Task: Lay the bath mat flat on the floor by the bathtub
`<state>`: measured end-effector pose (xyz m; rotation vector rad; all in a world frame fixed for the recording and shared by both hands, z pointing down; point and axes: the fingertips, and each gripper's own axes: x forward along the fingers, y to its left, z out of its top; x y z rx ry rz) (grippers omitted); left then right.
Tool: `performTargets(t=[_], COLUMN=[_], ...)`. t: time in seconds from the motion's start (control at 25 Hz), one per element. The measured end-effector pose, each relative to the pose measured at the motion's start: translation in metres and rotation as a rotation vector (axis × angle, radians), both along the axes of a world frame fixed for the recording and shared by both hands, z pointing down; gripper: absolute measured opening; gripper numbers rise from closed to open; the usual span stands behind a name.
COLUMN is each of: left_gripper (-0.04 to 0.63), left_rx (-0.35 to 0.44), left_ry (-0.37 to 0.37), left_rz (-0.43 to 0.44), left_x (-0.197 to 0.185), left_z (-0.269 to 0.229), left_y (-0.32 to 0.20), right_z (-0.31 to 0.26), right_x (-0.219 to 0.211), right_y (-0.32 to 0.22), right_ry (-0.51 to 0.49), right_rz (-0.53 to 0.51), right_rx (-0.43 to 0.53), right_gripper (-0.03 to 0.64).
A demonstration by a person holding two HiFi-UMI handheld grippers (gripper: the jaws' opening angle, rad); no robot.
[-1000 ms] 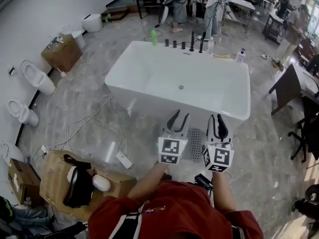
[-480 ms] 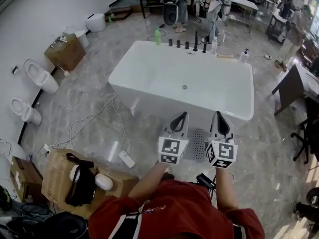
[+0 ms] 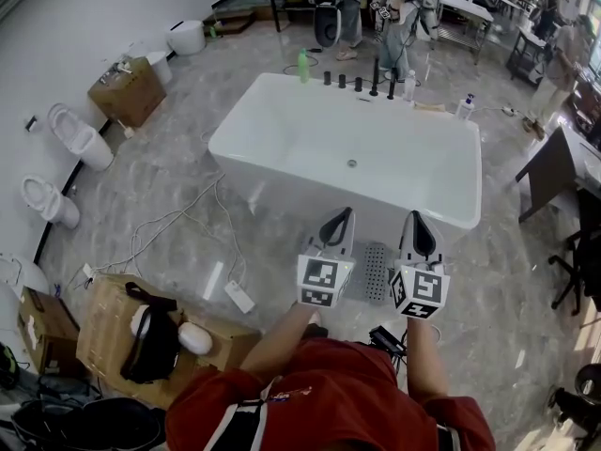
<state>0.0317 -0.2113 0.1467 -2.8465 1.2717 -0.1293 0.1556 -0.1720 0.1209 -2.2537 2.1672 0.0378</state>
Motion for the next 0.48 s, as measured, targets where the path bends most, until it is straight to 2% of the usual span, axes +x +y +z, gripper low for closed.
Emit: performTargets(t=[0.48], left_gripper=[0.014], left_rx=[0.01], left_ry=[0.012], left_rz=[-0.001], left_x=[0.0014], left_z=[-0.0024], left_y=[0.0023], right_z=[0.0037], right_x=[-0.0074], right_y=[-0.006], right_ry=[0.002], right_rz=[-0.011], right_rx=[-0.006], right_gripper=[0.011])
